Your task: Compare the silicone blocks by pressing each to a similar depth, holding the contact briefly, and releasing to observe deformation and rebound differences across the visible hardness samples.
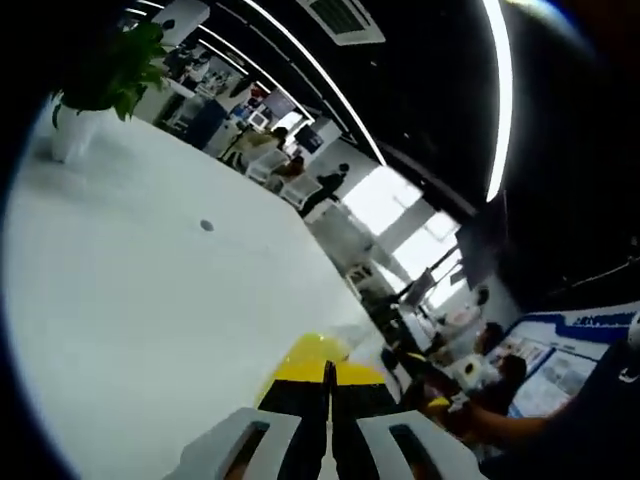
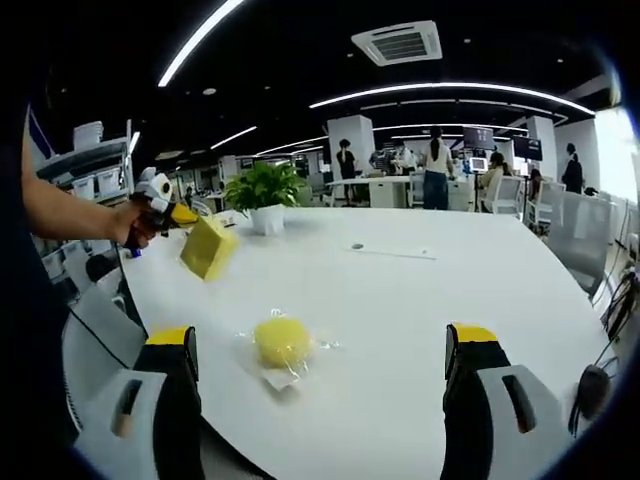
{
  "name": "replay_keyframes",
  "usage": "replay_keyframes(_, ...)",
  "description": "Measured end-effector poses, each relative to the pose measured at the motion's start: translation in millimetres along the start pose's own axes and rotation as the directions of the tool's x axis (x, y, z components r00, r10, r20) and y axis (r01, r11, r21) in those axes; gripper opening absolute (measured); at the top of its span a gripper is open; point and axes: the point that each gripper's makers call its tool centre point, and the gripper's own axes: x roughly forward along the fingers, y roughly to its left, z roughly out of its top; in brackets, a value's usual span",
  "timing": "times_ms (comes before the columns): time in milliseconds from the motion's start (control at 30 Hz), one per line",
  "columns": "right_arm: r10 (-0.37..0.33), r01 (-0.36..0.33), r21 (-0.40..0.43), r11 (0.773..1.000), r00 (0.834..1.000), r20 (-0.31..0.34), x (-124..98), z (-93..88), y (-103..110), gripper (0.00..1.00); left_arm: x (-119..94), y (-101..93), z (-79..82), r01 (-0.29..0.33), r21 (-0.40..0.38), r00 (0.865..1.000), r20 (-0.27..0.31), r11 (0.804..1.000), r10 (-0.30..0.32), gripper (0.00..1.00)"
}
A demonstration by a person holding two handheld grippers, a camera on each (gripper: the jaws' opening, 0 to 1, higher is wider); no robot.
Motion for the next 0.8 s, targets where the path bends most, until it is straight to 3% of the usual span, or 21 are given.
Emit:
replay_keyframes(133, -0.01, 0.01, 0.011, 1.0, 1.0, -0.009, -1, -5.5, -4, 0.96, 1, 10.0, -8.8, -0.013, -0.039, 1.0, -0.019, 0.999, 0.013, 0.0)
replay_keyframes(267, -0.018, 0.018, 0.021, 1.0, 1.0, -0.018, -2, -9.7, -6, 0.96, 2, 22.0, -16.0, -0.021, -0.13, 0.999, -0.036, 0.991, 0.016, 0.0)
replay_keyframes(800, -0.039, 0.042, 0.053, 0.998, 0.997, -0.063, 0, -28.3, -6, 0.96, 6, 61.7, -36.4, -0.101, -0.144, 0.992, -0.084, 0.984, 0.09, 0.0)
